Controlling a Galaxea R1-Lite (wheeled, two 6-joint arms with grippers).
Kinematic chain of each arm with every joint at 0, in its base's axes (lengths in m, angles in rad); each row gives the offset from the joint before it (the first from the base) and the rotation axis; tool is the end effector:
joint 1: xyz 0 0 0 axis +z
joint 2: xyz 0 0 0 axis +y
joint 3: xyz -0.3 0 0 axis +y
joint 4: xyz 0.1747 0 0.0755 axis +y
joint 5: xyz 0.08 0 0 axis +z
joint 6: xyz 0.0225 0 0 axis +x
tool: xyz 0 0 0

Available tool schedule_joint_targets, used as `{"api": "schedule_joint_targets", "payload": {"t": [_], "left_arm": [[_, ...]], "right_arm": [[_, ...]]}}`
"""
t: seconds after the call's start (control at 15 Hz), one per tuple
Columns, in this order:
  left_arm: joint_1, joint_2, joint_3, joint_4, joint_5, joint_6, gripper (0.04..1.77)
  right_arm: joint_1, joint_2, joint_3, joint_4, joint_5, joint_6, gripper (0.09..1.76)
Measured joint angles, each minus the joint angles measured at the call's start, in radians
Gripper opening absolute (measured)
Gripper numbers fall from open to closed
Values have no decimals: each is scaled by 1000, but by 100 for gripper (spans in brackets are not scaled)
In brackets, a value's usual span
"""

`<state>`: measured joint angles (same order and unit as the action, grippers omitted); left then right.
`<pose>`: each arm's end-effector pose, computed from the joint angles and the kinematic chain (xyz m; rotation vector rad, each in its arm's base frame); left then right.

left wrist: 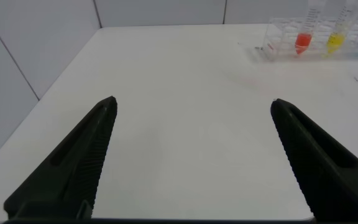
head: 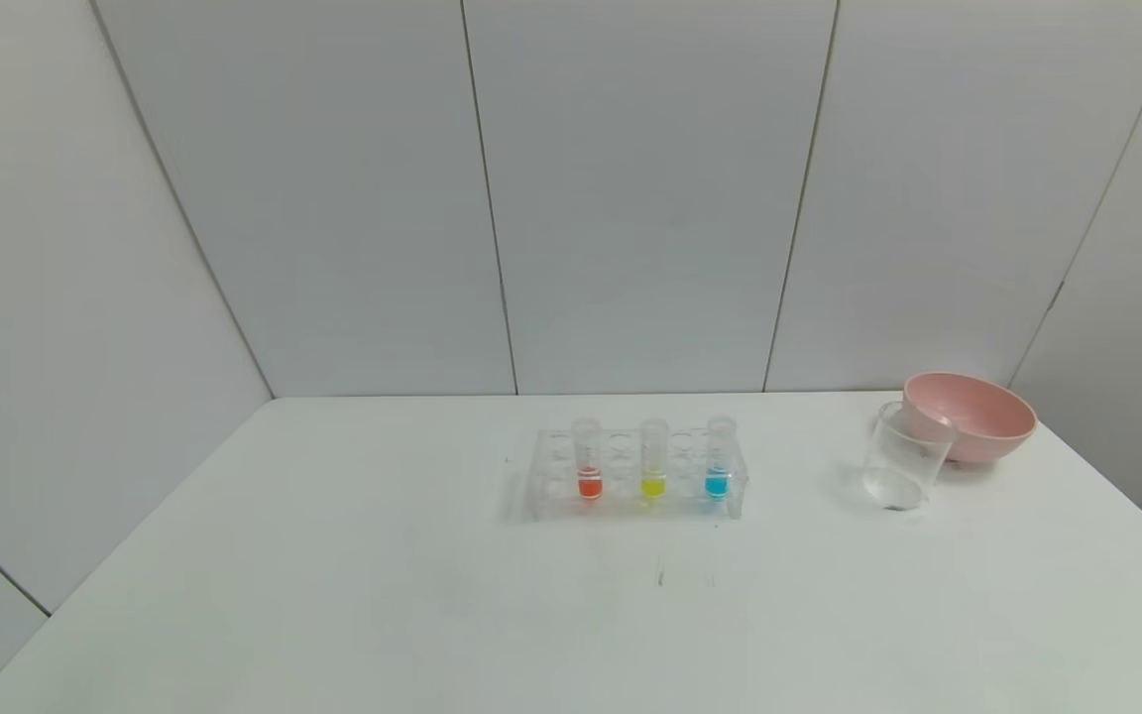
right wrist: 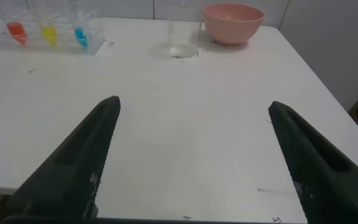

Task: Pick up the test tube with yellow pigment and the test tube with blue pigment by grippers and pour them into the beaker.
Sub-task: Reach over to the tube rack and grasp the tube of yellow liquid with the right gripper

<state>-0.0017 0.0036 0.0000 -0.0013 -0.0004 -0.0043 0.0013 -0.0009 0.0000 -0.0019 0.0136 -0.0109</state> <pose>-0.0225 0.0000 0.0757 -0.0043 0.0023 -0.0021 -0.0229 0.0003 0.0757 -0.0109 -0.0029 0.0149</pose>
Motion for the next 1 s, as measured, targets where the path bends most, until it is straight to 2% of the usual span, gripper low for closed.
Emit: {"api": "schedule_joint_targets", "payload": {"t": [1.0], "left_arm": [[0,0,0,0,0,0,176]], "right_arm": [[0,0,0,-1,-4,4,171]]}}
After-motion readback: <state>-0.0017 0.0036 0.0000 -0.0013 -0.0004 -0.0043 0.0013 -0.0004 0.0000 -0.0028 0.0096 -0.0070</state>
